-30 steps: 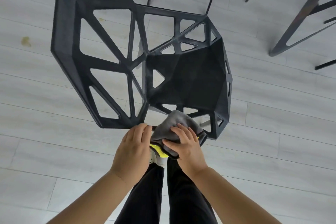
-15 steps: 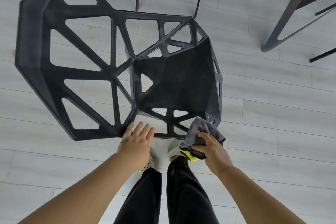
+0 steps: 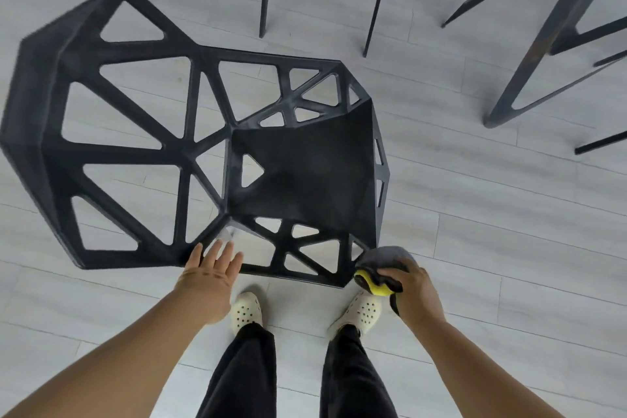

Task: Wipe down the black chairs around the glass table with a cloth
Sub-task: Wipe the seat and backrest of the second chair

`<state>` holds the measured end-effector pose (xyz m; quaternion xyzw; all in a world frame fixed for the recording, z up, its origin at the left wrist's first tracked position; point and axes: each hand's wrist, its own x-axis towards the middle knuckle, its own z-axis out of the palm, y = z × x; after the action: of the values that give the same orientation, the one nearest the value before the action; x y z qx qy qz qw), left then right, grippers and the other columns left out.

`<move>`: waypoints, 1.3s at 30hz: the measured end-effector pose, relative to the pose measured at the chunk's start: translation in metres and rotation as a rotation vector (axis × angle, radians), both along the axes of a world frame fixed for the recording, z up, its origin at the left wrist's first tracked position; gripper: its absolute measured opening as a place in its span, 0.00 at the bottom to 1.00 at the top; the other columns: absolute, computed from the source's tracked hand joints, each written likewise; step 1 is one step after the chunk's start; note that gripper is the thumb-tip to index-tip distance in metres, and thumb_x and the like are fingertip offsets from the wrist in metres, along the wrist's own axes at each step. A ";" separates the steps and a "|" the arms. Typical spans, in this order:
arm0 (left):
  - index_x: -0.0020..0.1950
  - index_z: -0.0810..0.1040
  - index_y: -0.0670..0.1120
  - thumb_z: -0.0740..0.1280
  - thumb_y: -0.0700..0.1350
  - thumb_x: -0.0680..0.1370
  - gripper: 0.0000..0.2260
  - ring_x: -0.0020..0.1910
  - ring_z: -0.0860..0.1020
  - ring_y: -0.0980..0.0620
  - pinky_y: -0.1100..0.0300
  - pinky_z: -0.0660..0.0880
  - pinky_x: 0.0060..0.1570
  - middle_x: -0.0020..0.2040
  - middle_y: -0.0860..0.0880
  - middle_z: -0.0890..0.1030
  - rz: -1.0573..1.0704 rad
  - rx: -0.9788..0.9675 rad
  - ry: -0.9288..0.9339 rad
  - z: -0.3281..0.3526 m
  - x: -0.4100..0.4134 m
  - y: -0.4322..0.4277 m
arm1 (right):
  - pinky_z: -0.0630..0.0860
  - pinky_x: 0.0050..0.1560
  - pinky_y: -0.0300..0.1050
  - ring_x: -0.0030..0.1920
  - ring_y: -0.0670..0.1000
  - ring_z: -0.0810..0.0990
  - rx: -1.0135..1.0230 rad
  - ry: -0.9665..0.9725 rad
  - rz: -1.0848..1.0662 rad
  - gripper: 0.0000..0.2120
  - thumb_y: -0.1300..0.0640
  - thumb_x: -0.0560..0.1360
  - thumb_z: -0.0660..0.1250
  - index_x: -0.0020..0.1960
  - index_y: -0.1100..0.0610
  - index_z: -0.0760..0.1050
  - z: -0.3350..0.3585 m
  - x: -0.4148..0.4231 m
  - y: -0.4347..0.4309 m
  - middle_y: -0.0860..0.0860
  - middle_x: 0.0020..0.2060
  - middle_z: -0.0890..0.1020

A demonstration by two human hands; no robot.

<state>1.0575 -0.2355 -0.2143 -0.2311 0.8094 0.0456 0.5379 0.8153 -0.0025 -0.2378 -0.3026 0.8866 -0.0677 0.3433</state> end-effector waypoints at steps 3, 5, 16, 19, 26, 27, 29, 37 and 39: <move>0.77 0.40 0.45 0.53 0.50 0.81 0.30 0.76 0.40 0.44 0.44 0.41 0.73 0.78 0.43 0.42 0.154 -0.066 0.066 0.017 -0.019 0.016 | 0.72 0.46 0.37 0.56 0.54 0.76 -0.137 -0.117 -0.312 0.23 0.73 0.72 0.61 0.55 0.48 0.79 0.034 -0.043 0.016 0.47 0.55 0.75; 0.77 0.44 0.44 0.52 0.50 0.81 0.28 0.76 0.44 0.45 0.46 0.44 0.74 0.78 0.43 0.46 0.261 -0.101 0.130 0.027 -0.029 0.029 | 0.72 0.52 0.43 0.55 0.56 0.77 -0.234 -0.171 -0.487 0.23 0.72 0.72 0.61 0.52 0.45 0.78 0.052 -0.063 0.024 0.49 0.54 0.78; 0.72 0.62 0.47 0.55 0.47 0.80 0.20 0.74 0.55 0.51 0.56 0.56 0.71 0.72 0.50 0.63 0.350 -0.035 0.540 0.117 -0.169 0.122 | 0.77 0.46 0.46 0.52 0.55 0.80 -0.505 -0.425 -0.827 0.25 0.72 0.72 0.61 0.60 0.48 0.78 0.190 -0.159 0.060 0.52 0.52 0.82; 0.74 0.59 0.47 0.54 0.47 0.81 0.21 0.75 0.53 0.51 0.56 0.54 0.72 0.74 0.50 0.60 0.379 -0.018 0.553 0.134 -0.188 0.127 | 0.76 0.47 0.44 0.54 0.54 0.79 -0.564 -0.424 -0.816 0.26 0.73 0.71 0.61 0.61 0.48 0.77 0.213 -0.165 0.055 0.50 0.52 0.82; 0.72 0.62 0.47 0.54 0.47 0.81 0.20 0.75 0.55 0.50 0.55 0.57 0.71 0.72 0.51 0.64 0.422 -0.050 0.600 0.157 -0.196 0.123 | 0.75 0.45 0.41 0.52 0.50 0.79 -0.632 -0.437 -0.758 0.26 0.72 0.71 0.62 0.59 0.46 0.77 0.249 -0.168 0.031 0.47 0.51 0.81; 0.72 0.63 0.47 0.55 0.47 0.80 0.20 0.75 0.55 0.50 0.55 0.58 0.71 0.72 0.51 0.65 0.438 -0.050 0.599 0.157 -0.196 0.122 | 0.74 0.44 0.40 0.52 0.49 0.79 -0.631 -0.432 -0.753 0.26 0.72 0.71 0.62 0.58 0.45 0.77 0.251 -0.170 0.026 0.47 0.51 0.81; 0.73 0.62 0.47 0.56 0.47 0.80 0.20 0.74 0.56 0.50 0.55 0.58 0.71 0.72 0.51 0.64 0.473 -0.041 0.602 0.158 -0.198 0.116 | 0.74 0.42 0.39 0.51 0.50 0.79 -0.629 -0.425 -0.745 0.26 0.73 0.71 0.62 0.57 0.45 0.77 0.256 -0.176 0.014 0.48 0.51 0.81; 0.71 0.63 0.48 0.56 0.48 0.80 0.19 0.72 0.59 0.51 0.57 0.61 0.68 0.69 0.51 0.65 0.572 -0.040 0.624 0.155 -0.245 0.058 | 0.74 0.42 0.39 0.49 0.48 0.79 -0.606 -0.422 -0.697 0.25 0.73 0.72 0.61 0.56 0.45 0.77 0.266 -0.228 -0.063 0.47 0.50 0.81; 0.72 0.62 0.48 0.56 0.48 0.80 0.20 0.73 0.58 0.51 0.57 0.60 0.69 0.70 0.51 0.65 0.585 -0.044 0.621 0.156 -0.262 0.036 | 0.75 0.43 0.41 0.49 0.49 0.79 -0.606 -0.409 -0.690 0.25 0.73 0.71 0.61 0.55 0.45 0.77 0.271 -0.244 -0.085 0.48 0.50 0.82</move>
<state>0.7955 -0.1996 -0.0582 -0.4379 0.8340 0.2464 0.2279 0.5709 -0.0875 0.0334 -0.0583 0.7900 -0.4896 0.3645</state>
